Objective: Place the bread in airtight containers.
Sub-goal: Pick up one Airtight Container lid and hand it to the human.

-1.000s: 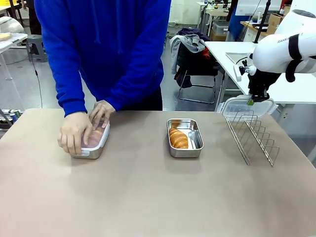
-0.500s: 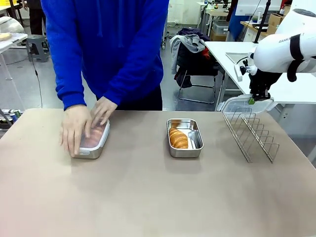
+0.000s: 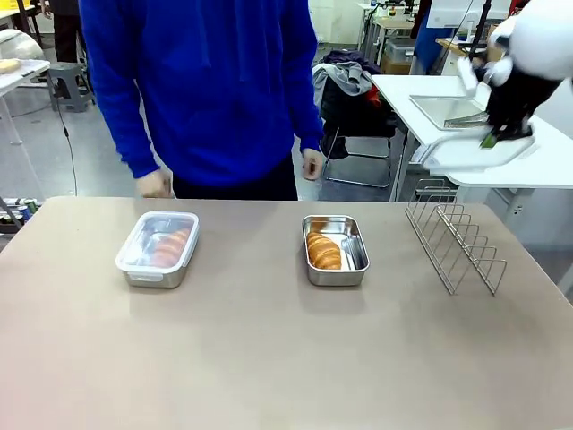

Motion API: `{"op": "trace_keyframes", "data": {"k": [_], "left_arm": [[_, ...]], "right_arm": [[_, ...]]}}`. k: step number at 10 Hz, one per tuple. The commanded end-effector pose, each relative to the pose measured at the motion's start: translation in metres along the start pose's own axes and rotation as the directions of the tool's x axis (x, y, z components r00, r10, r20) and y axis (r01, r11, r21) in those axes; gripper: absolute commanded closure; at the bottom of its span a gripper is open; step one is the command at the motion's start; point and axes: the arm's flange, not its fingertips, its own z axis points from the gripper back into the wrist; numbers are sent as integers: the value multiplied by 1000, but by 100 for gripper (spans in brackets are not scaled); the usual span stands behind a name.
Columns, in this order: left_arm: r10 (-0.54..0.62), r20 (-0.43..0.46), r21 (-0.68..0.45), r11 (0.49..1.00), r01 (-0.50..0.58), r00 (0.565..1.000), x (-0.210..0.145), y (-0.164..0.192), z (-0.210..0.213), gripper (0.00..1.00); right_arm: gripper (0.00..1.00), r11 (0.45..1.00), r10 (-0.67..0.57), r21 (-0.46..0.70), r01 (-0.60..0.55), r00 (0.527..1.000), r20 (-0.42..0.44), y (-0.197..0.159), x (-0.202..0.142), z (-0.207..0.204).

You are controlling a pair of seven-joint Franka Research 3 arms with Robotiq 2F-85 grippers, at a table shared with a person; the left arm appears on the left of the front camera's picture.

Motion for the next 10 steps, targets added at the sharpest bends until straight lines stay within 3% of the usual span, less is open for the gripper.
{"op": "trace_keyframes", "data": {"k": [1, 3, 5, 8, 10], "left_arm": [[-7, 10, -3, 1000, 7, 1000, 0, -1, 0, 0], [-7, 10, -3, 1000, 7, 1000, 0, -1, 0, 0], [-7, 10, -3, 1000, 7, 1000, 0, -1, 0, 0], [-7, 10, -3, 1000, 7, 1000, 0, -1, 0, 0], [-7, 10, -3, 1000, 7, 1000, 0, -1, 0, 0]], "right_arm": [[100, 993, 97, -80, -92, 993, 63, 32, 8, 62], [100, 931, 264, -295, -213, 953, 146, 56, 39, 98], [100, 851, 416, -407, -331, 899, 137, 71, 73, 99], [100, 780, 541, -460, -424, 827, 154, 70, 113, 62], [100, 781, 561, -443, -441, 807, 185, 65, 121, 51]]}}
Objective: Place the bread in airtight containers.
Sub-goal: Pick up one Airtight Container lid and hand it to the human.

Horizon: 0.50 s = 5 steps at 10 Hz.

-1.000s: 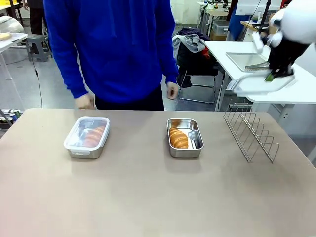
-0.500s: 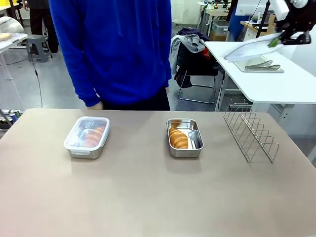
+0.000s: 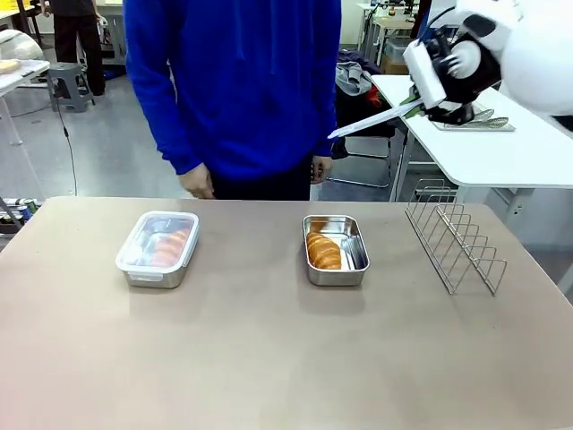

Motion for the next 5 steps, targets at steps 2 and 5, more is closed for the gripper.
{"op": "trace_keyframes", "data": {"k": [2, 5], "left_arm": [[-9, 11, -2, 1000, 9, 1000, 1, -1, 0, 0], [-9, 11, -2, 1000, 9, 1000, 1, -1, 0, 0]], "right_arm": [[100, 1000, 0, 0, 0, 1000, 0, 0, 0, 0], [100, 1000, 0, 0, 0, 1000, 0, 0, 0, 0]]}}
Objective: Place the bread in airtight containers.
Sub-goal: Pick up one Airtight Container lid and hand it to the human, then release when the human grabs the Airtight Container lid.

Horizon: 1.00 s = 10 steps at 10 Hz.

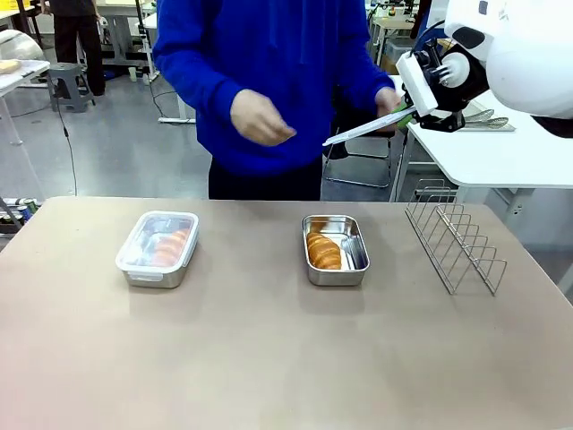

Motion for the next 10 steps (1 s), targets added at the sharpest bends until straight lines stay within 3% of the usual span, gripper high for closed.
{"op": "trace_keyframes", "data": {"k": [1, 10], "left_arm": [[-9, 11, -2, 1000, 9, 1000, 1, -1, 0, 0], [-9, 11, -2, 1000, 9, 1000, 1, -1, 0, 0]], "right_arm": [[100, 1000, -7, -7, 7, 1000, -9, 1, 0, 5], [100, 1000, -7, -7, 7, 1000, -9, 1, 0, 5]]}}
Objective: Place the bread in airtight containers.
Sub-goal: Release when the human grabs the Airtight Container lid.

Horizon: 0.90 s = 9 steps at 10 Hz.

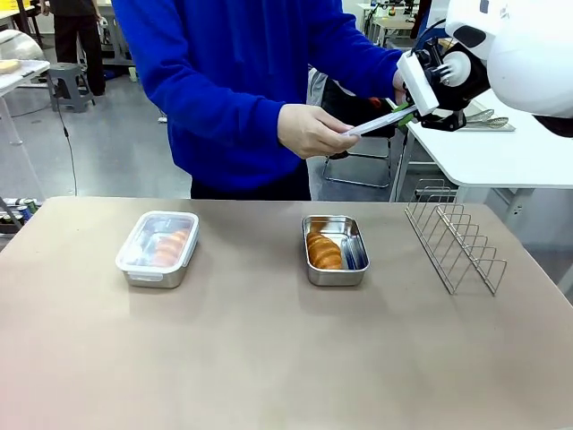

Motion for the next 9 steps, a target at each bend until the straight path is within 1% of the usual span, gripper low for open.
{"op": "trace_keyframes", "data": {"k": [1, 3, 4, 5, 6, 7, 8, 9], "left_arm": [[-9, 11, -2, 1000, 9, 1000, 1, -1, 0, 0], [-9, 11, -2, 1000, 9, 1000, 1, -1, 0, 0], [-9, 11, -2, 1000, 9, 1000, 1, -1, 0, 0], [-9, 11, -2, 1000, 9, 1000, 1, -1, 0, 0], [-9, 11, -2, 1000, 9, 1000, 1, -1, 0, 0], [-9, 11, -2, 1000, 9, 1000, 1, -1, 0, 0], [-9, 11, -2, 1000, 9, 1000, 1, -1, 0, 0], [-9, 11, -2, 1000, 9, 1000, 1, -1, 0, 0]], "right_arm": [[100, 1000, -6, -7, 6, 1000, -5, 1, 1, 4], [100, 1000, -6, -7, 6, 1000, -5, 1, 1, 4], [32, 1000, 0, 0, 0, 1000, 0, 0, 0, 0], [30, 999, -44, -1, 44, 999, -17, -1, 3, 10], [0, 995, -101, 0, 101, 995, -16, -4, 7, 25], [0, 991, -136, -1, 136, 990, 26, -8, 10, 42], [0, 979, -203, 1, 203, 978, 48, -10, 8, 63], [7, 947, -320, 22, 319, 940, 119, -8, 1, 84]]}}
